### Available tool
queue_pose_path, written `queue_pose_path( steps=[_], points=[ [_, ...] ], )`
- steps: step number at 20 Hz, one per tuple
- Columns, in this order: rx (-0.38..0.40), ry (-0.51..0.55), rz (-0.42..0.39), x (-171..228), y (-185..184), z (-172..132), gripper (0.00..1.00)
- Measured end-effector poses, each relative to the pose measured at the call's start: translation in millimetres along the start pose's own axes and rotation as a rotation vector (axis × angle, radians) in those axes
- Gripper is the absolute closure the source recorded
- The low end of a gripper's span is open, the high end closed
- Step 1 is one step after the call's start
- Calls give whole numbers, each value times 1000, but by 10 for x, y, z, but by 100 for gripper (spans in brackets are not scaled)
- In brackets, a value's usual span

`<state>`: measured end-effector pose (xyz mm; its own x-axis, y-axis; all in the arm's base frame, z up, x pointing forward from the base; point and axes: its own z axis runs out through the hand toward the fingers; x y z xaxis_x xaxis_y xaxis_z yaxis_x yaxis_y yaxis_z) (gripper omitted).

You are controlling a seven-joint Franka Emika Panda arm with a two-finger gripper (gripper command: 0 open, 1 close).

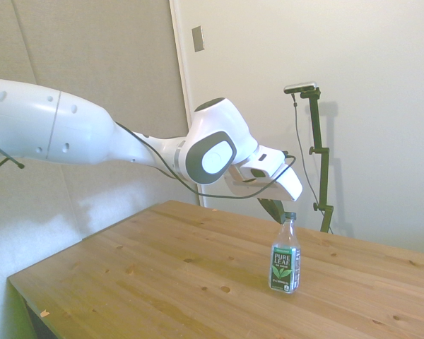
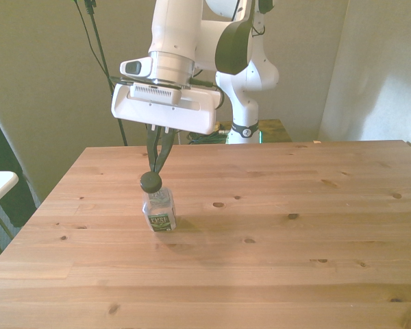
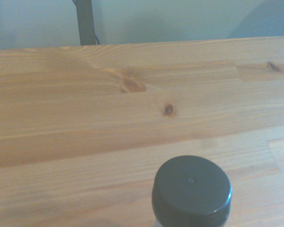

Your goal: Knock down the bottle

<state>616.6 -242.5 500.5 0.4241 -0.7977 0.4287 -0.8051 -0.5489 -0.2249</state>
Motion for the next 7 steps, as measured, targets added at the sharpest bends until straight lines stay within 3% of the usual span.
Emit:
queue_pose_path(
  steps=[7],
  points=[
    [6, 21, 57, 88, -198, 217, 100]
  ],
)
